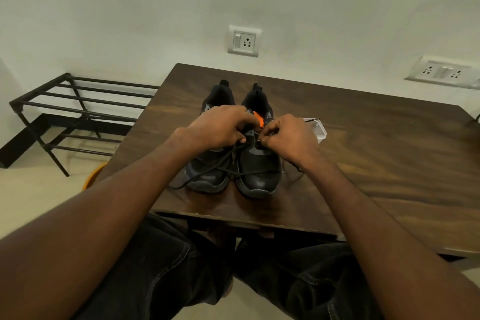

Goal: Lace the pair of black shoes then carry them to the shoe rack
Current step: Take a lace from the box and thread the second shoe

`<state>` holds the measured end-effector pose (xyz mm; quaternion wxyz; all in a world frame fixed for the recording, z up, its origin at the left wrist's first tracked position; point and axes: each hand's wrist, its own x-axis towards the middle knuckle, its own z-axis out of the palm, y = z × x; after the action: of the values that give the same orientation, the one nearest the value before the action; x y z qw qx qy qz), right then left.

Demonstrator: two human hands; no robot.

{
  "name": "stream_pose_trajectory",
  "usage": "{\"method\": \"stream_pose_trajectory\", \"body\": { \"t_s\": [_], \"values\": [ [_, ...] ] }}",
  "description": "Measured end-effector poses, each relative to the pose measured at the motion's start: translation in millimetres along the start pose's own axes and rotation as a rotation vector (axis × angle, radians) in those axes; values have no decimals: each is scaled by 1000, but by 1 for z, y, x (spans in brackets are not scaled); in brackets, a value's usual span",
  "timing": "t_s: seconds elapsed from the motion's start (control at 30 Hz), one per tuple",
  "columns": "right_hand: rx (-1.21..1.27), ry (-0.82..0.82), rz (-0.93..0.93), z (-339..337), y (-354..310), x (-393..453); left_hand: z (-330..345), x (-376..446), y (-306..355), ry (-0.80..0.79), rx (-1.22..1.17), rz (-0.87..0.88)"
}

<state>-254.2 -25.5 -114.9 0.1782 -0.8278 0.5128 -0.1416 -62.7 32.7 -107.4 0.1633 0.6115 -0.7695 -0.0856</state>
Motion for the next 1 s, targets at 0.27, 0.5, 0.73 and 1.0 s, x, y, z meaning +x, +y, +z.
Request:
{"method": "stream_pose_trajectory", "body": {
  "t_s": [0.27, 0.5, 0.73, 1.0],
  "values": [
    [376, 46, 160, 24, 4, 1, 7, 1, 3, 83, -11, -21],
    [464, -61, 217, 24, 4, 2, 9, -1, 4, 121, -9, -13],
    [205, 46, 165, 29, -8, -3, 11, -2, 3, 128, -20, -20],
    [566, -128, 219, 16, -8, -4, 12, -3, 0, 84, -124, -95]
  ]
}}
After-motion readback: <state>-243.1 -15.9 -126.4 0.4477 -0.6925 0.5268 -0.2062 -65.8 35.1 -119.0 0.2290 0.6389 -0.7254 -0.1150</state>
